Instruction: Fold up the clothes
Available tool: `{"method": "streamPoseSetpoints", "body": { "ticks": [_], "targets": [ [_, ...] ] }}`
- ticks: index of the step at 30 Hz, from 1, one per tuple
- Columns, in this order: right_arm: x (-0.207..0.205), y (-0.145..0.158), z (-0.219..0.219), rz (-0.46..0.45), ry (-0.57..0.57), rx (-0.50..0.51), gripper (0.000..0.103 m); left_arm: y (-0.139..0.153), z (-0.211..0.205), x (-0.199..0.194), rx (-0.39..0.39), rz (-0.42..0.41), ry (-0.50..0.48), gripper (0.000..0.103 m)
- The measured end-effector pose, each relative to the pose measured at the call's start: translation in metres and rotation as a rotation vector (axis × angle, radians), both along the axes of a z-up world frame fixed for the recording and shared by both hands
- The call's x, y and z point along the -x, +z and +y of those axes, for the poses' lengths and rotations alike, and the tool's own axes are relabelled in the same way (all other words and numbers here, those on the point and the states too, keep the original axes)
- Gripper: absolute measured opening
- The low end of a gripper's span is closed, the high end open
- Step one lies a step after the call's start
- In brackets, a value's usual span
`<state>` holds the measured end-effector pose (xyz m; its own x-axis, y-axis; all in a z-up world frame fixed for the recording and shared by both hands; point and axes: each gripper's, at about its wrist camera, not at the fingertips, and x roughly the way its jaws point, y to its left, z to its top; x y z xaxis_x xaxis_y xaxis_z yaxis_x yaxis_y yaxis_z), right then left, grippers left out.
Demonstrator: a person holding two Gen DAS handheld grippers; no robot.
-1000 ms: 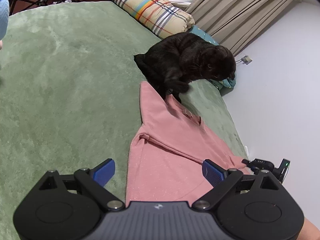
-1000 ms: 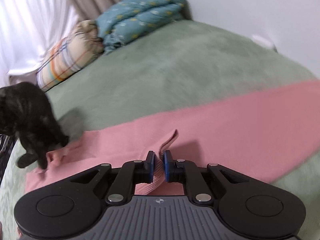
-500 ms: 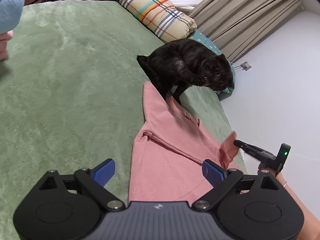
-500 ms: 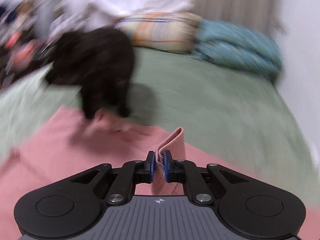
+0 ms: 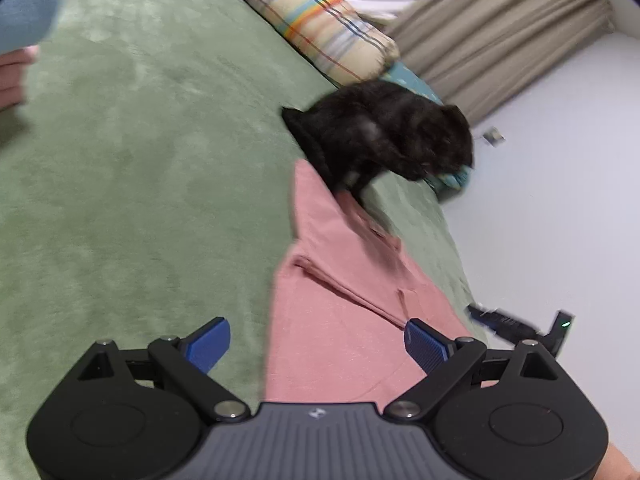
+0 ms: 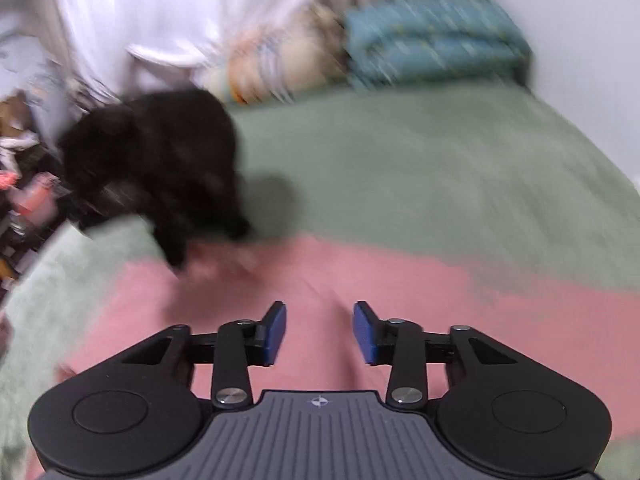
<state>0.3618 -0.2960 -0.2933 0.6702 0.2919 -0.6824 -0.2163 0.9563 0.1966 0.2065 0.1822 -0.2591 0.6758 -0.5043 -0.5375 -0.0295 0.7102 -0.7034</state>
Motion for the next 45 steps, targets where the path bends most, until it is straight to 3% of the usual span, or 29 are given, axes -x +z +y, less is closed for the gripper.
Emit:
{"method": "streamPoseSetpoints", "body": {
  "ticks": [2,4,7,11,13,16,20,24,26,28,29,31,33,35,37,41,44,45],
  "targets": [
    [0.017,-0.011,-0.01,-0.01,0.013,-0.053,0.031,0.009,-0.024,-0.025,-0.005,-0.022,-0.096,0.094],
    [0.034,-0.017,-0.008,-0.055,0.047,-0.019,0.031,0.015,-0.061,-0.058,-0.038,-0.035,-0.195,0.094],
    [0.065,-0.034,0.02,-0.141,0.196,0.229,0.03,0.013,-0.119,-0.114,-0.053,-0.006,-0.311,0.094],
    [0.071,-0.045,0.036,-0.242,0.223,0.319,0.029,-0.012,-0.167,-0.178,0.033,0.095,-0.312,0.093],
    [0.063,-0.047,0.036,-0.266,0.217,0.336,0.029,-0.023,-0.184,-0.201,0.027,0.131,-0.3,0.093],
    [0.053,-0.053,0.036,-0.268,0.223,0.363,0.029,-0.04,-0.209,-0.231,-0.039,0.17,-0.283,0.093],
    [0.049,-0.049,0.016,-0.259,0.166,0.214,0.029,-0.055,-0.218,-0.245,0.032,0.198,-0.239,0.088],
    [0.054,-0.051,0.007,-0.258,0.147,0.183,0.029,-0.07,-0.228,-0.256,0.035,0.258,-0.211,0.083],
    [0.051,-0.052,0.004,-0.253,0.126,0.162,0.029,-0.073,-0.228,-0.258,0.047,0.255,-0.187,0.067],
    [0.054,-0.05,0.0,-0.261,0.098,0.156,0.029,-0.072,-0.224,-0.26,0.071,0.243,-0.154,0.001],
    [0.052,-0.046,-0.005,-0.283,0.052,0.167,0.029,-0.072,-0.222,-0.26,0.072,0.233,-0.138,0.005],
    [0.047,-0.041,-0.009,-0.304,-0.007,0.181,0.033,-0.07,-0.221,-0.261,0.059,0.208,-0.117,0.004],
    [0.034,-0.035,-0.014,-0.289,-0.041,0.121,0.038,-0.064,-0.223,-0.263,0.055,0.168,-0.127,0.004],
    [0.004,-0.036,-0.015,-0.172,0.024,-0.056,0.038,-0.058,-0.227,-0.266,0.06,0.132,-0.142,0.004],
    [-0.013,-0.04,-0.01,-0.126,0.019,-0.096,0.038,-0.051,-0.232,-0.272,0.03,0.109,-0.144,0.004],
    [-0.036,-0.049,-0.009,-0.041,-0.045,-0.164,0.042,-0.061,-0.241,-0.285,0.061,0.149,-0.167,0.004],
    [-0.053,-0.057,-0.01,0.034,-0.095,-0.225,0.035,-0.07,-0.244,-0.291,0.053,0.175,-0.17,0.004],
    [-0.055,-0.062,-0.012,0.05,-0.104,-0.244,0.019,-0.072,-0.243,-0.292,0.046,0.182,-0.166,0.005]
  ]
}}
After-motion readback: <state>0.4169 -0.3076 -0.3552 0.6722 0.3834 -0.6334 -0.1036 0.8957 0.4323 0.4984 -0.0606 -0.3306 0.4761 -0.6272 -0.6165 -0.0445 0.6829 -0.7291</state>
